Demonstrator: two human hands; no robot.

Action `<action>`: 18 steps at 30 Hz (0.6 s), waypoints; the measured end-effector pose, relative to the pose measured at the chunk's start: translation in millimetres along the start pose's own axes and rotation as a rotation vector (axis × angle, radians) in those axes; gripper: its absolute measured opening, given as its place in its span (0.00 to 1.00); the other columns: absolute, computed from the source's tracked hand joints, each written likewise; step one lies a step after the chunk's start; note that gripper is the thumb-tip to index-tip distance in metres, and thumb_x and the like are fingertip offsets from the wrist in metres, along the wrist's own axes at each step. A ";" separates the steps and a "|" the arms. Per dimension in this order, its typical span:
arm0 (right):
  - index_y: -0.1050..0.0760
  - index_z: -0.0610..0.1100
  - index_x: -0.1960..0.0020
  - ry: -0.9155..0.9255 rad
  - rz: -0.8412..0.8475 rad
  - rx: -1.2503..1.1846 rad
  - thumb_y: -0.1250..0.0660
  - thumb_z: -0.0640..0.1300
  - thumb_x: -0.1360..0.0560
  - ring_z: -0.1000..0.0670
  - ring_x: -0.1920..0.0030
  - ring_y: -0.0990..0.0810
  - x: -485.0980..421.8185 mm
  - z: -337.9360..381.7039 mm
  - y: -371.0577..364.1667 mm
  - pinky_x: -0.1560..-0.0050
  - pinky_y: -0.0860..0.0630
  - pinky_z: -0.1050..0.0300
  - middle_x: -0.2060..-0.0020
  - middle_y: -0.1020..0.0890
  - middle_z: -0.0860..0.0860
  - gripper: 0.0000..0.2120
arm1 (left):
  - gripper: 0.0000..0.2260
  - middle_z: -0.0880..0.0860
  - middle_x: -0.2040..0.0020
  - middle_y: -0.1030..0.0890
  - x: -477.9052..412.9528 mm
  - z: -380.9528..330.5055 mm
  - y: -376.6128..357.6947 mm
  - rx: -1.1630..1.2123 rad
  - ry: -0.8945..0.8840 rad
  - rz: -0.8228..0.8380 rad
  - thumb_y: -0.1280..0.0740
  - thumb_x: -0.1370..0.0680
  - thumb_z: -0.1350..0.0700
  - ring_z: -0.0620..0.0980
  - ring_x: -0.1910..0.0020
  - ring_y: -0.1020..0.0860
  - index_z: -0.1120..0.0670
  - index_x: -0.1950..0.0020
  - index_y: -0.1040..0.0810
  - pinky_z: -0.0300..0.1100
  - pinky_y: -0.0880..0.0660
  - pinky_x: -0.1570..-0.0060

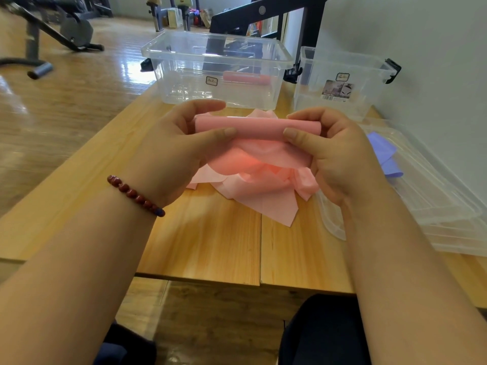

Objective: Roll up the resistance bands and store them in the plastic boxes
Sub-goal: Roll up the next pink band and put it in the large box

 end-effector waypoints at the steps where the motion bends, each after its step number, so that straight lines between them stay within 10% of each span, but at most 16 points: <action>1: 0.19 0.50 0.56 0.004 -0.007 0.000 0.25 0.41 0.33 0.50 0.54 0.18 0.1 0.3 0.4 0.54 0.19 0.54 0.57 0.17 0.51 0.08 | 0.20 0.59 0.43 0.18 -0.2 0.7 0.0 0.011 0.014 0.009 0.21 0.34 0.52 0.56 0.44 0.18 0.49 0.43 0.20 0.49 0.20 0.46; 8: 0.20 0.53 0.59 0.051 0.016 0.010 0.26 0.33 0.30 0.49 0.50 0.19 0.1 1.5 0.6 0.52 0.20 0.53 0.53 0.18 0.50 0.15 | 0.11 0.58 0.44 0.19 2.3 -0.2 -4.5 -0.075 0.021 0.057 0.27 0.28 0.56 0.57 0.45 0.19 0.53 0.46 0.19 0.52 0.20 0.47; 18: 0.17 0.54 0.58 0.028 0.008 0.061 0.21 0.47 0.36 0.48 0.51 0.17 0.7 2.1 0.4 0.51 0.19 0.52 0.52 0.16 0.49 0.08 | 0.11 0.53 0.49 0.17 0.9 -2.5 -2.2 -0.099 -0.038 0.059 0.27 0.30 0.56 0.51 0.50 0.18 0.47 0.48 0.18 0.46 0.20 0.54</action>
Point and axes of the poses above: each hand's wrist, its own x-axis away from the middle knuckle, its own y-axis out of the back of the hand, z = x × y, the point moved 5 cm from there along -x, towards the middle knuckle
